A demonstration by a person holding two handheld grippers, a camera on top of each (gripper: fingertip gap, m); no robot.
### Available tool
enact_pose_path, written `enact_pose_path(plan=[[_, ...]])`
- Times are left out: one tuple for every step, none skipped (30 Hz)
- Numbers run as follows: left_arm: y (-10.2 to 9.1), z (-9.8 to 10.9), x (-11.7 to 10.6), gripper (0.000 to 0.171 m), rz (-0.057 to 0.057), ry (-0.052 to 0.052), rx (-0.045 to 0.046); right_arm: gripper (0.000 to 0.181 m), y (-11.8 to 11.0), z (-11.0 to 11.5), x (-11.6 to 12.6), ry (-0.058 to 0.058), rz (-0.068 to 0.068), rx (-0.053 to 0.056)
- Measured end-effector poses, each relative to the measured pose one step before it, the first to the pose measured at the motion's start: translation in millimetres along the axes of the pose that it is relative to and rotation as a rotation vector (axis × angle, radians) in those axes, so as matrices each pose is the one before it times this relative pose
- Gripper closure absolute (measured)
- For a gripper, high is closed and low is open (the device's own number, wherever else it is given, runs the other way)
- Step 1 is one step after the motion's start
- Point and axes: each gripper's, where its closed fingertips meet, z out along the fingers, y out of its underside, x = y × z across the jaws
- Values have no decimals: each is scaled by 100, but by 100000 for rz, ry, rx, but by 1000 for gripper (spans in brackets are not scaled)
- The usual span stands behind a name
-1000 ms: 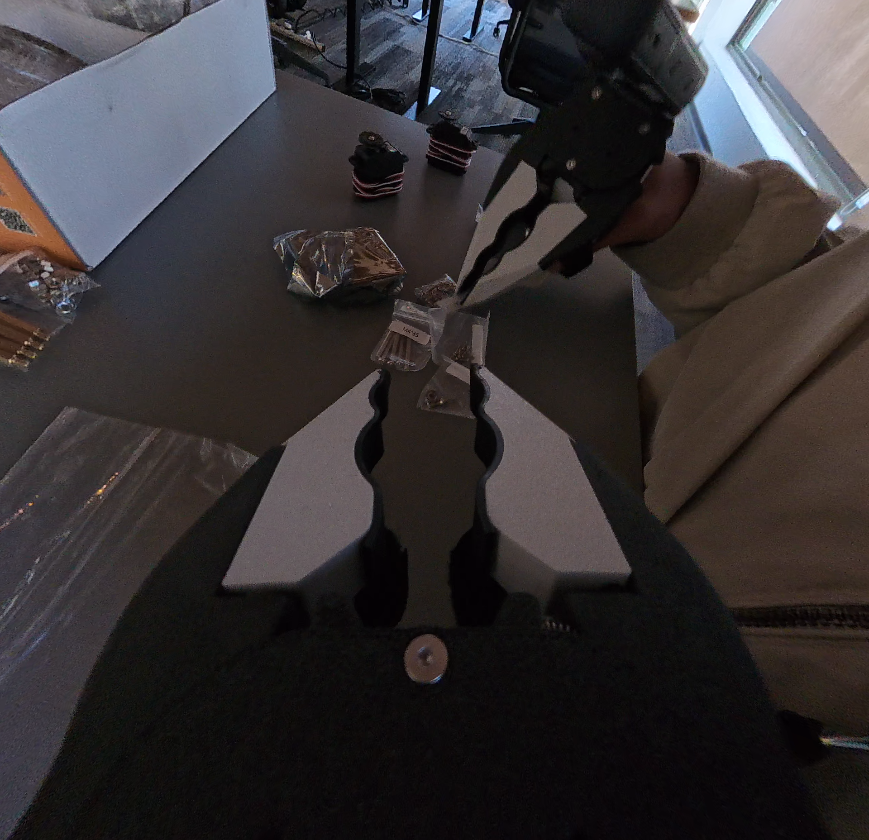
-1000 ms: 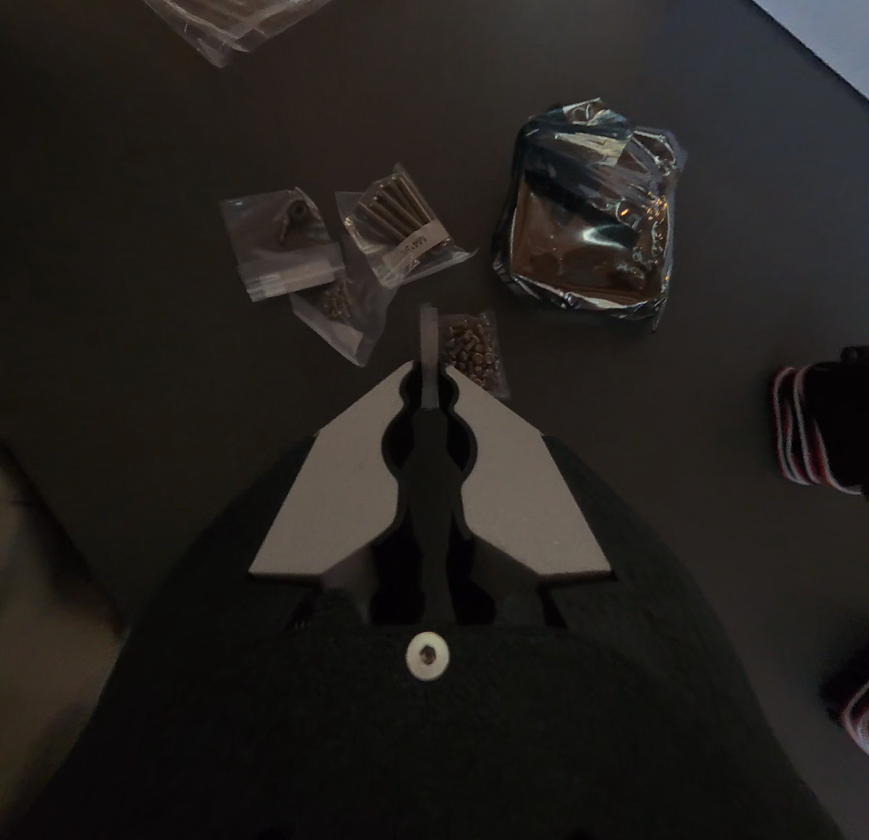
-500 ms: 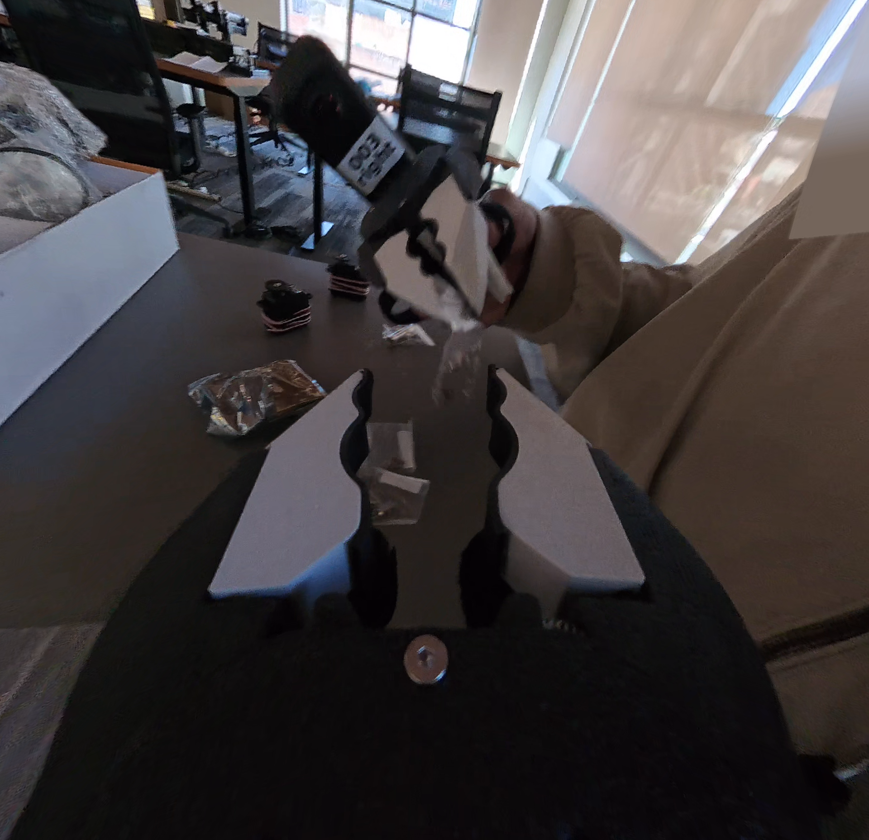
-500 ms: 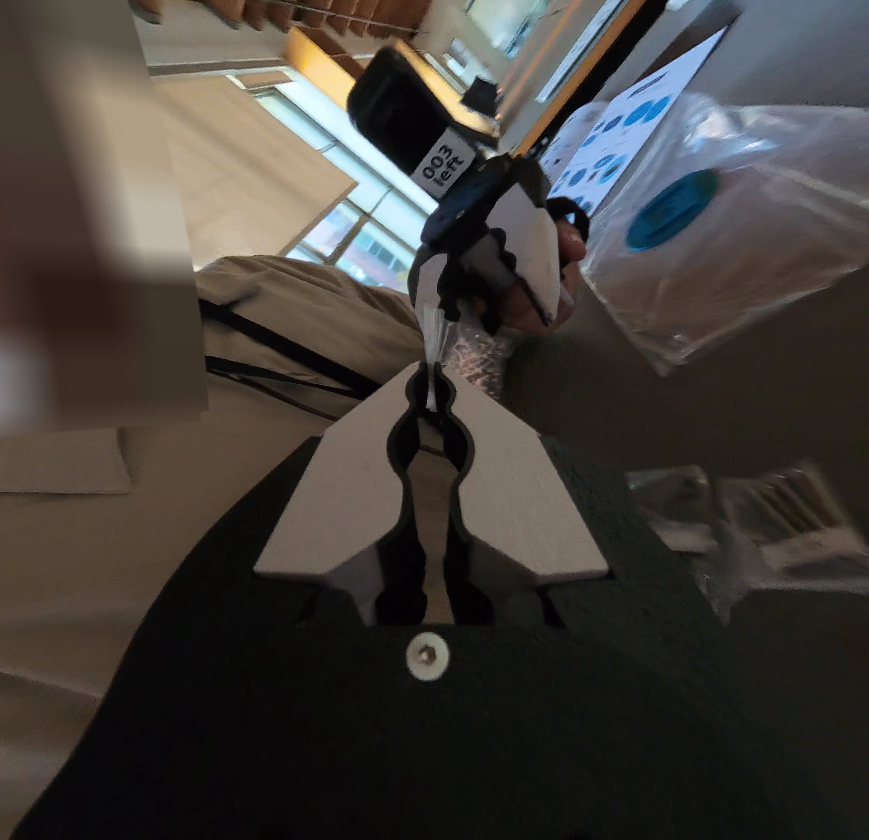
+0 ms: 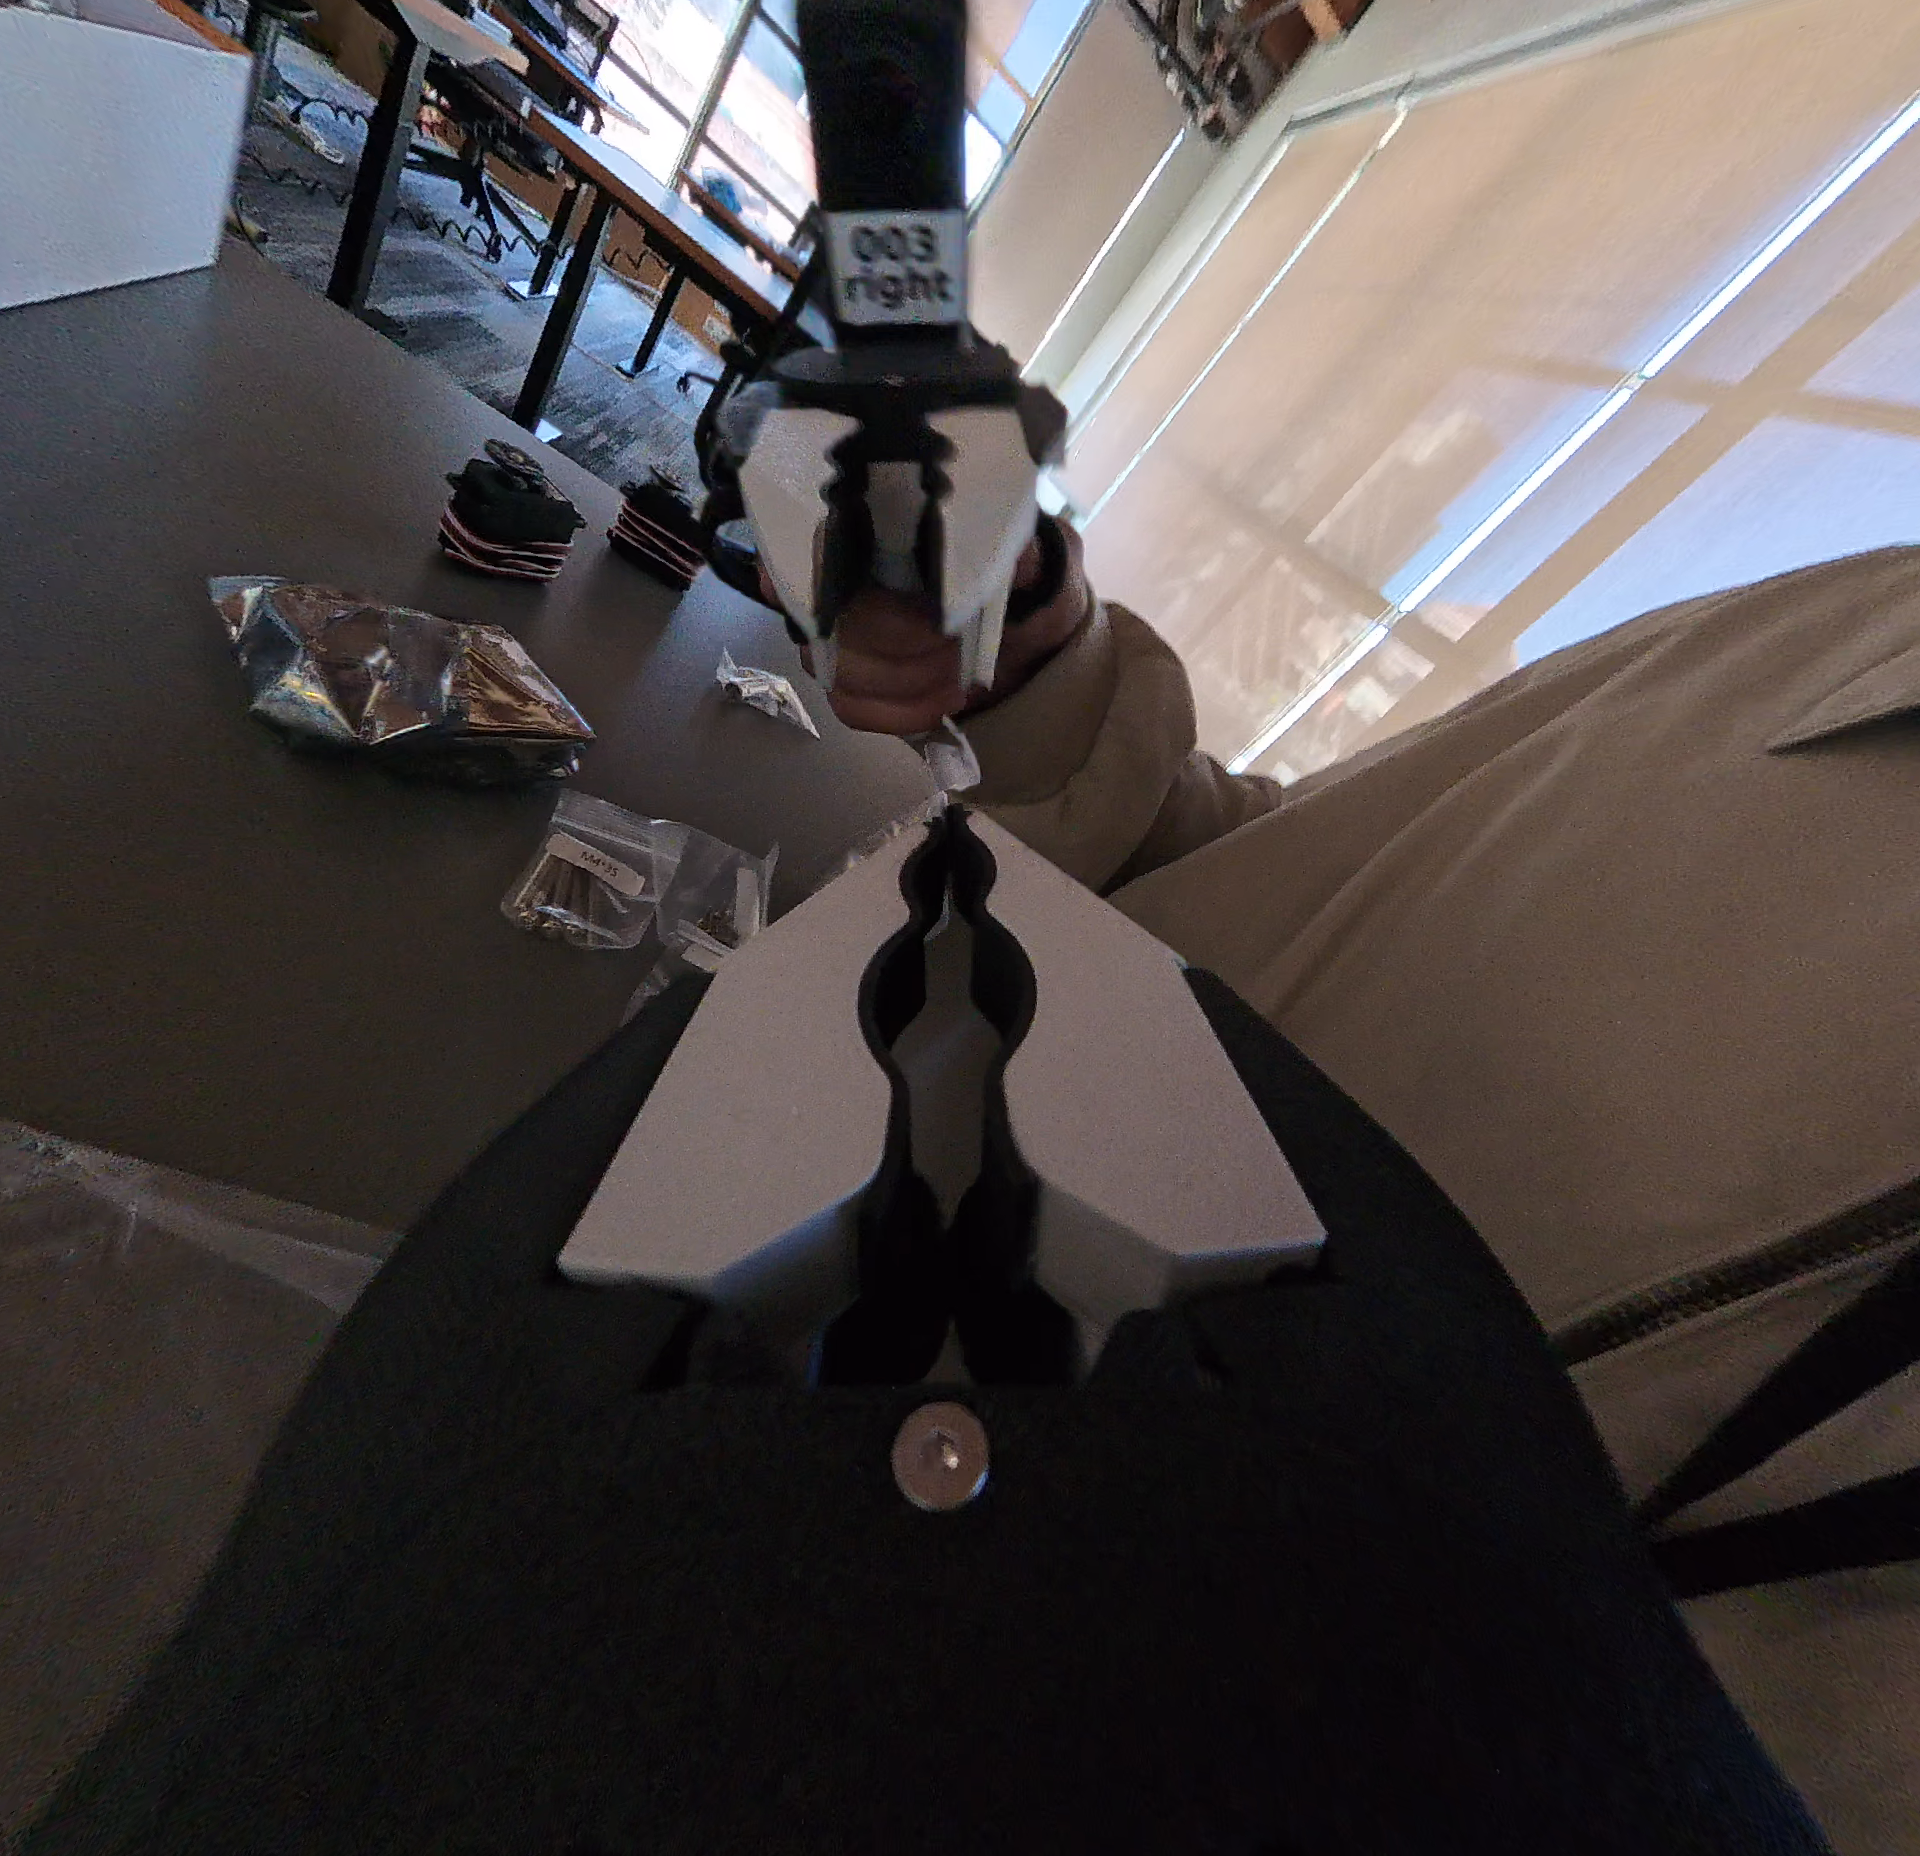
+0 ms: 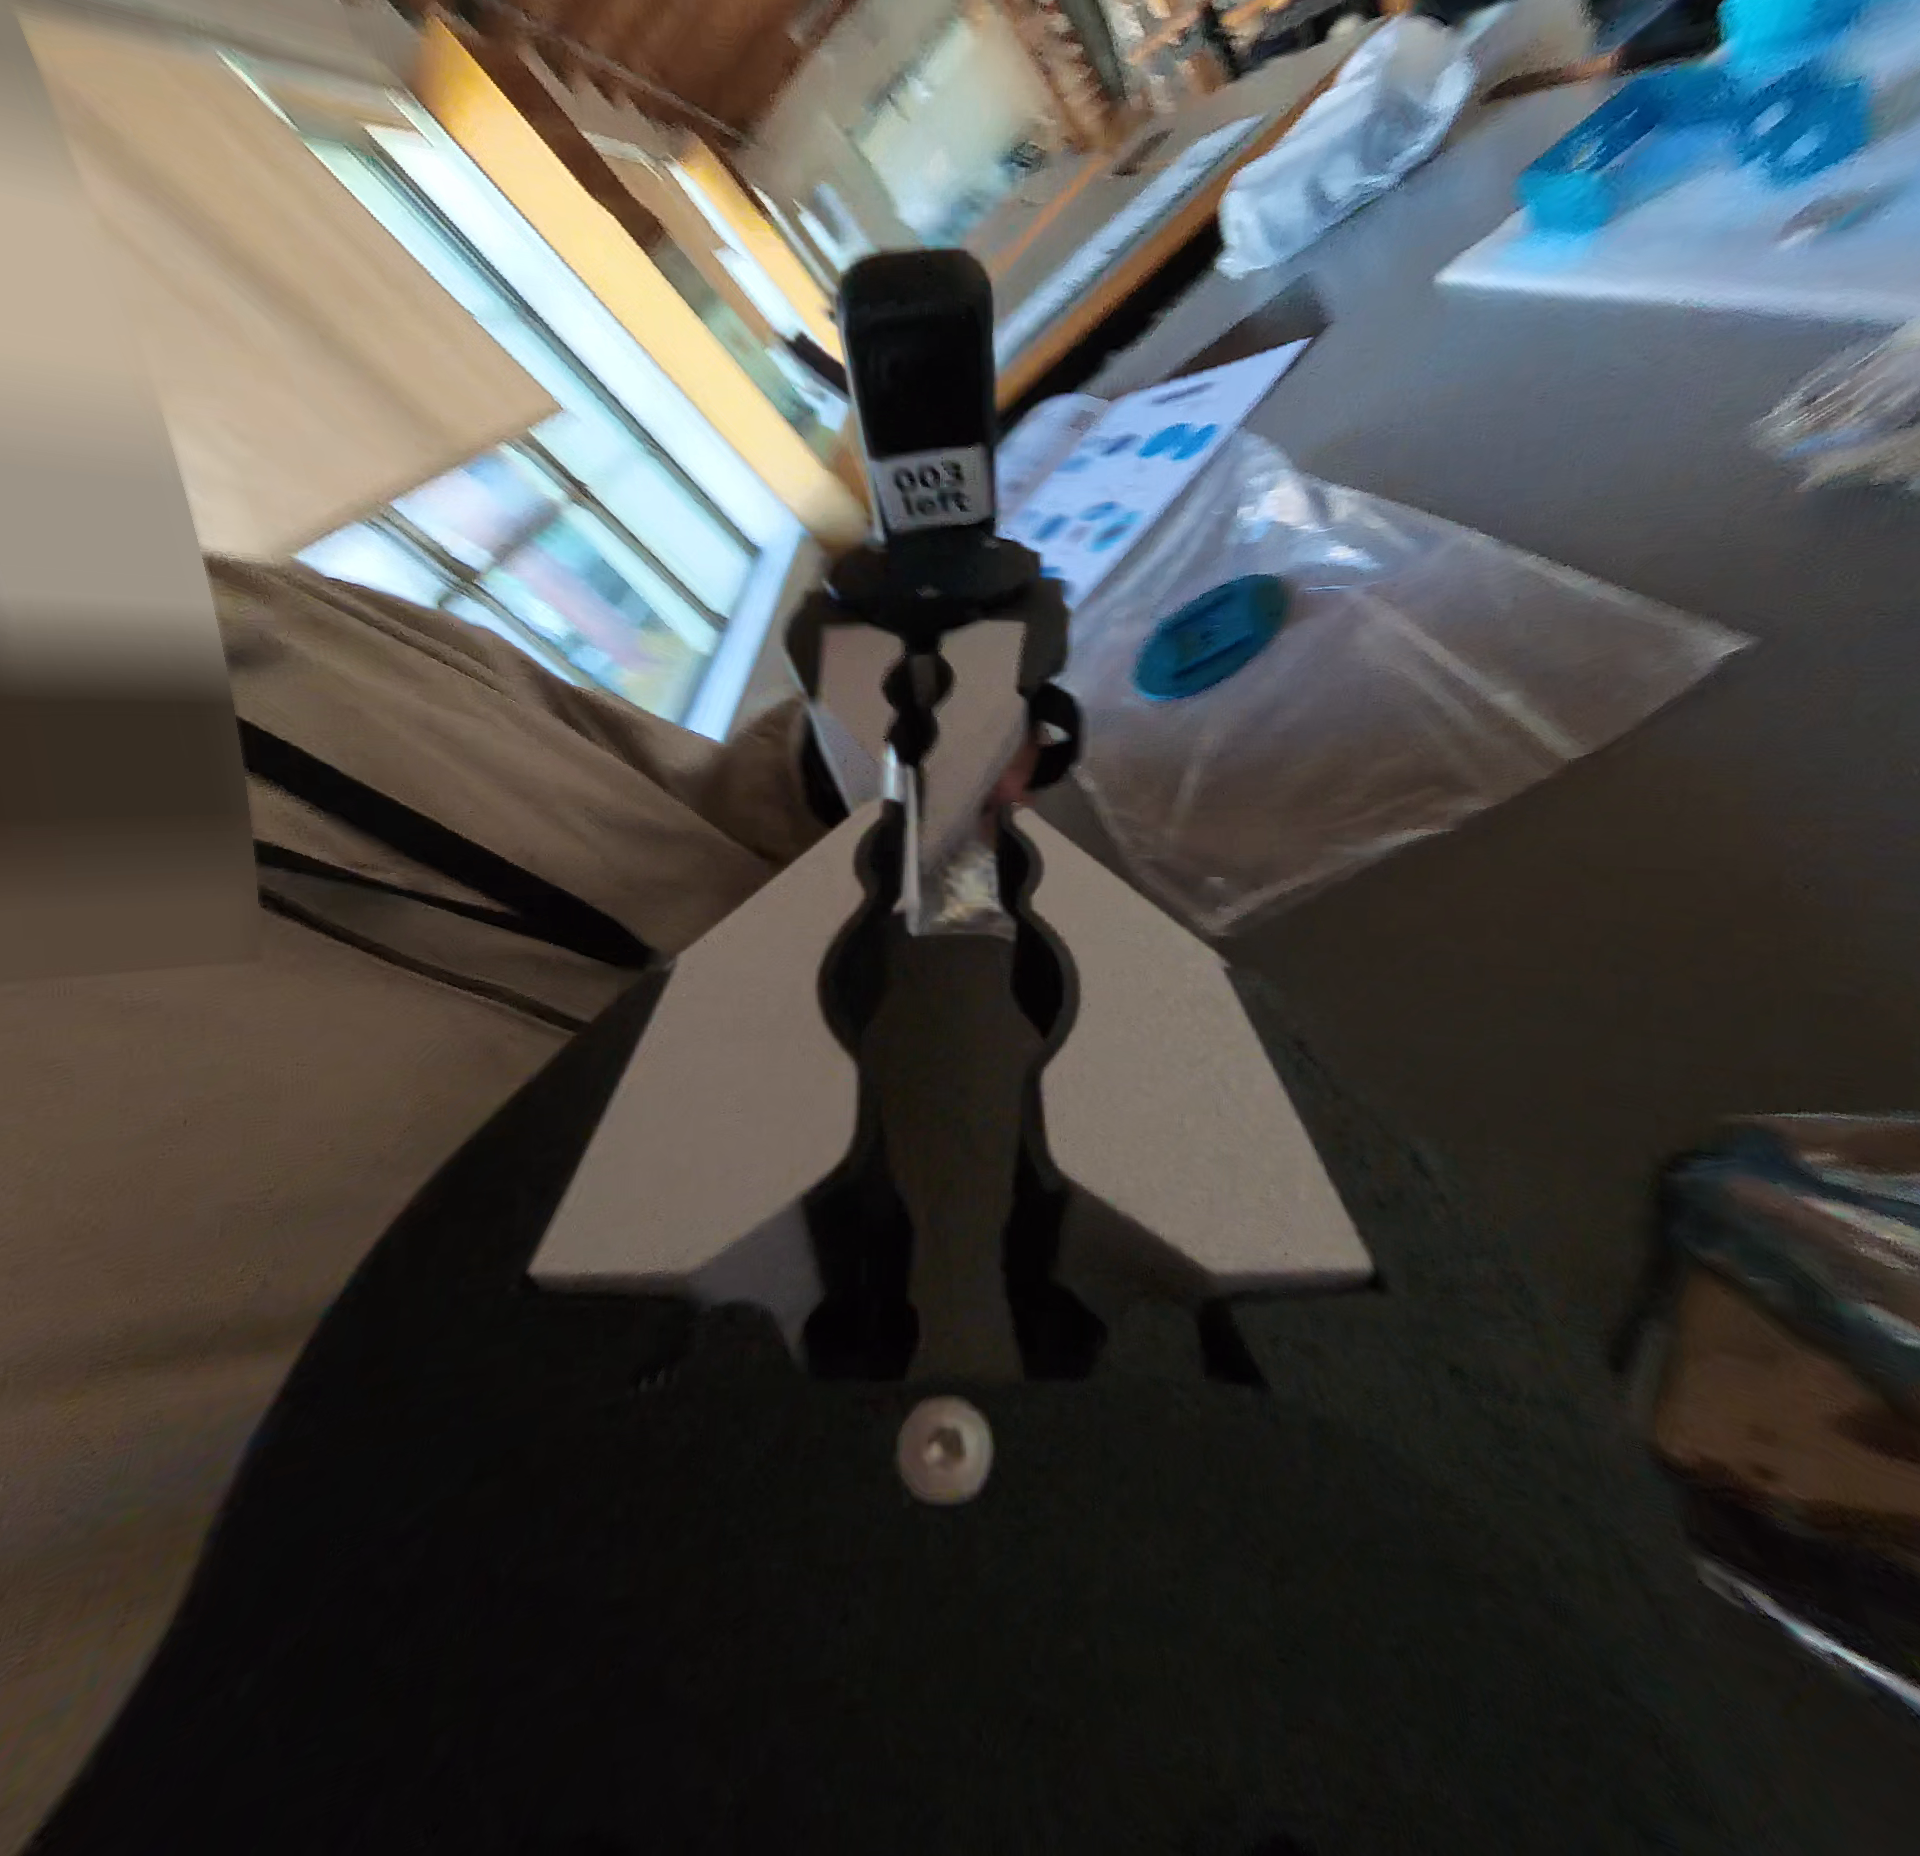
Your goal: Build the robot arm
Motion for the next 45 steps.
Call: enact_pose_path(plan=[[-167, -290, -54, 171, -1914, 823, 1655, 156, 322, 224, 152, 5285, -7992, -2276], [-142, -237, 106, 171, -1607, 1580, 1163, 153, 169, 322, -157, 3020, -6548, -1247], [-56, -163, 137, 171, -1181, 1436, 506, 153, 63, 387, -297, 1423, -4849, -121], [26, -111, -70, 171, -582, -226, -131, 154, 147, 482, -598, -1622, -2962, -551], [155, -69, -112, 171, 280, -839, -784, 159, 184, 445, -383, -1245, -1371, -1318], [177, -50, 9, 171, 665, -290, -789, 165, 51, 324, 188, 1462, -479, -395], [74, -75, 38, 171, 164, -271, 64, 167, 150, 281, 145, 847, -706, -520], [-9, -89, -6, 171, -550, -260, 643, 167, 360, 285, -157, -1409, -737, -1760], [52, -94, -34, 171, -708, -352, 331, 167, 246, 223, 48, -381, -147, -1192], [123, -83, -126, 171, -270, -1109, -179, 165, 39, 167, 140, 151, -157, 575], [198, -85, -97, 171, 294, -1278, -534, 166, -114, 152, -69, -1383, -142, 1478], [195, -112, 47, 171, 541, -700, -303, 169, -92, 172, -40, -1411, 278, 1216], [125, -147, 108, 171, 364, -553, 274, 168, 194, 311, 20, -1130, 307, -889], [134, -174, 0, 171, 196, -1017, 155, 168, 407, 408, 5, -940, 184, -2849], [133, -212, -140, 171, 198, -1741, 129, 176, 267, 429, -18, -770, -295, -2390], [64, -266, -174, 171, 7, -1597, 548, 177, 11, 365, 122, 589, -522, -976], [60, -311, -134, 171, -199, -1004, 457, 178, -185, 261, 122, 376, -348, 155], [61, -339, -186, 171, -154, -1259, 201, 181, -282, 162, 76, -160, 130, 409], [-10, -343, -248, 171, 273, -1904, 614, 181, -320, 138, 41, -349, 6, 379], [-73, -353, -153, 171, 489, -1579, 824, 181, -215, 247, 149, 447, 280, -50], [-76, -357, -74, 171, 617, -1203, 503, 181, -167, 321, 160, 943, -472, -221], [-48, -378, -114, 171, 1068, -1475, 193, 181, -347, 315, 64, 526, -453, 944], [-105, -431, -124, 171, 1189, -1524, 405, 181, -333, 321, 4, -115, 503, 1332], [-66, -408, -61, 171, 1020, -1080, 147, 181, -147, 339, 86, 125, 624, 318], [12, -373, -104, 171, 1087, -1348, -265, 181, -48, 342, 93, 65, 583, -87], [4, -345, -186, 171, 1231, -1850, -40, 181, -108, 329, 44, -410, 1045, 512], [6, -298, -126, 171, 1043, -1442, 153, 181, -127, 276, 107, -28, 1224, 704], [4, -263, -91, 171, 705, -1184, 17, 181, -162, 211, 101, 26, 795, 1017], [3, -255, -116, 171, 529, -1302, -81, 181, -146, 175, 10, -602, 1095, 1256], [7, -245, -70, 171, 431, -929, -180, 181, -101, 104, 21, -616, 1375, 883], [20, -230, -32, 171, 405, -680, -367, 181, -140, 9, 114, 202, 901, 1131], [66, -235, -143, 171, 332, -1267, -788, 181, -322, -170, 255, 1301, 975, 2538], [49, -262, -282, 171, 276, -2065, -668, 181, -622, -500, 442, 2331, 1032, 4412], [-59, -294, -279, 171, 29, -1852, -135, 181, -598, -705, 466, 2141, 1144, 3865], [-273, -329, -255, 171, -772, -1476, 670, 181, -493, -816, 430, 2059, 837, 3077], [-546, -357, -413, 171, -1513, -2116, 1426, 181, -309, -879, 405, 2429, 232, 1998], [-776, -358, -722, 171, -1961, -3579, 1959, 180, -182, -971, 537, 3321, -154, 1149], [-981, -333, -1122, 171, -2694, -5240, 2354, 178, -53, -1075, 698, 4807, -1129, 1202], [-1036, -215, -1384, 171, -3488, -5905, 1756, 177, 6, -1099, 1080, 7061, -3052, 1196], [-1026, 6, -1389, 171, -3733, -4955, 682, 177, 212, -1171, 1157, 7616, -4719, 1091], [-1042, 228, -1239, 171, -3441, -3200, -103, 177, 276, -1117, 1063, 6867, -4691, 1740], [-1082, 456, -1184, 171, -3164, -2127, -574, 178, 306, -1014, 929, 5666, -3529, 2310], [-983, 689, -1274, 171, -3136, -1986, -1631, 178, 351, -985, 888, 5107, -2681, 2005], [-725, 897, -1205, 171, -3425, -1263, -3615, 178, 253, -822, 788, 4467, -2292, 2450], [-735, 993, -818, 171, -4407, 934, -3436, 178, 93, -705, 658, 3574, -1543, 3269]])
